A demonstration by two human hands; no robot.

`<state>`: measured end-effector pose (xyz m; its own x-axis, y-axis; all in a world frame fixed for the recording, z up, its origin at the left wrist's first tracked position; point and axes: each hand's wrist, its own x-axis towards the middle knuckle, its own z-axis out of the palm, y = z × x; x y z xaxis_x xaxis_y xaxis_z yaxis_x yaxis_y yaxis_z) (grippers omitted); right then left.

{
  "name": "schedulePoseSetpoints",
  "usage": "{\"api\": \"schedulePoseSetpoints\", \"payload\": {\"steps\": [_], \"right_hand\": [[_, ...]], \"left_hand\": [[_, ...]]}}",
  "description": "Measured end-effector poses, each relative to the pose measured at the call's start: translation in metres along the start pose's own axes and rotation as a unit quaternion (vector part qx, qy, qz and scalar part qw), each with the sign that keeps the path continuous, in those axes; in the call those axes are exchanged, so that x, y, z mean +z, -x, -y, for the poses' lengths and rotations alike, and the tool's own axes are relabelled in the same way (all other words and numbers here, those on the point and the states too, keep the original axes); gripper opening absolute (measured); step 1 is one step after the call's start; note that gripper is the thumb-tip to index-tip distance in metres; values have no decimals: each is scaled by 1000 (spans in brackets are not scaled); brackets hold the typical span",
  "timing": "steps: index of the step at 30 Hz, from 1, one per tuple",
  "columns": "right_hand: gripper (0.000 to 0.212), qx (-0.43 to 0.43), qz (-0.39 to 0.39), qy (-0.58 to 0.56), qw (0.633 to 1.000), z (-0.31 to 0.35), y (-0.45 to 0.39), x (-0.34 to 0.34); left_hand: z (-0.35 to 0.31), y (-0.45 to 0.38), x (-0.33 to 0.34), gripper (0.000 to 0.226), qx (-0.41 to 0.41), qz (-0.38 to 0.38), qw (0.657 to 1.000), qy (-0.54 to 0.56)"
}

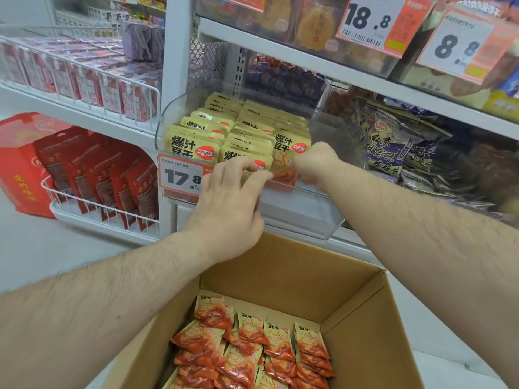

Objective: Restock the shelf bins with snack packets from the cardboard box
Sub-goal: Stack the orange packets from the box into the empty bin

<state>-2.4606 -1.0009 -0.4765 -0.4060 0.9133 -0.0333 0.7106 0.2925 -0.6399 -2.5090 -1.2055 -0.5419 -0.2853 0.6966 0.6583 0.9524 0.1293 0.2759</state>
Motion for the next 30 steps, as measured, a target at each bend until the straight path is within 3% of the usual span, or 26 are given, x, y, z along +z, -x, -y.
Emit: {"api": "schedulePoseSetpoints", "payload": {"steps": [2, 3, 5, 7, 8, 10, 12, 14, 16, 20, 26, 30], "right_hand": [[42, -89, -108, 82, 987, 4, 28, -2], [43, -165, -160, 83, 970, 4, 47, 0], [35, -354, -244, 27, 902, -5, 87, 13], [24, -462, -251, -17, 850, -28, 114, 41], [20, -474, -231, -20, 850, -46, 121, 60], [18, -433, -151, 1, 889, -87, 128, 102], [19, -355, -22, 63, 933, -128, 129, 141], [24, -278, 120, 153, 941, -161, 127, 175], [29, -210, 205, 206, 934, -185, 124, 202], [34, -118, 246, 231, 934, -210, 119, 244], [28, -131, 251, 242, 928, -229, 107, 295], [16, -124, 199, 141, 962, -232, 101, 298]], "left_hand": [[4, 2, -3, 35, -25, 30, 998, 41], [5, 4, -6, 29, -67, 99, 990, 73], [11, 8, -7, 27, -172, 259, 944, 115], [18, 13, -4, 28, -241, 358, 895, 114], [20, 16, -3, 29, -256, 387, 880, 101], [21, 22, -1, 27, -277, 424, 857, 90], [20, 28, 0, 20, -306, 449, 832, 110], [22, 34, 3, 19, -322, 470, 813, 121], [27, 39, 7, 19, -333, 482, 802, 116], [39, 45, 16, 17, -369, 489, 782, 115], [50, 46, 24, 7, -443, 456, 753, 171], [48, 42, 27, 12, -495, 445, 720, 197]]}}
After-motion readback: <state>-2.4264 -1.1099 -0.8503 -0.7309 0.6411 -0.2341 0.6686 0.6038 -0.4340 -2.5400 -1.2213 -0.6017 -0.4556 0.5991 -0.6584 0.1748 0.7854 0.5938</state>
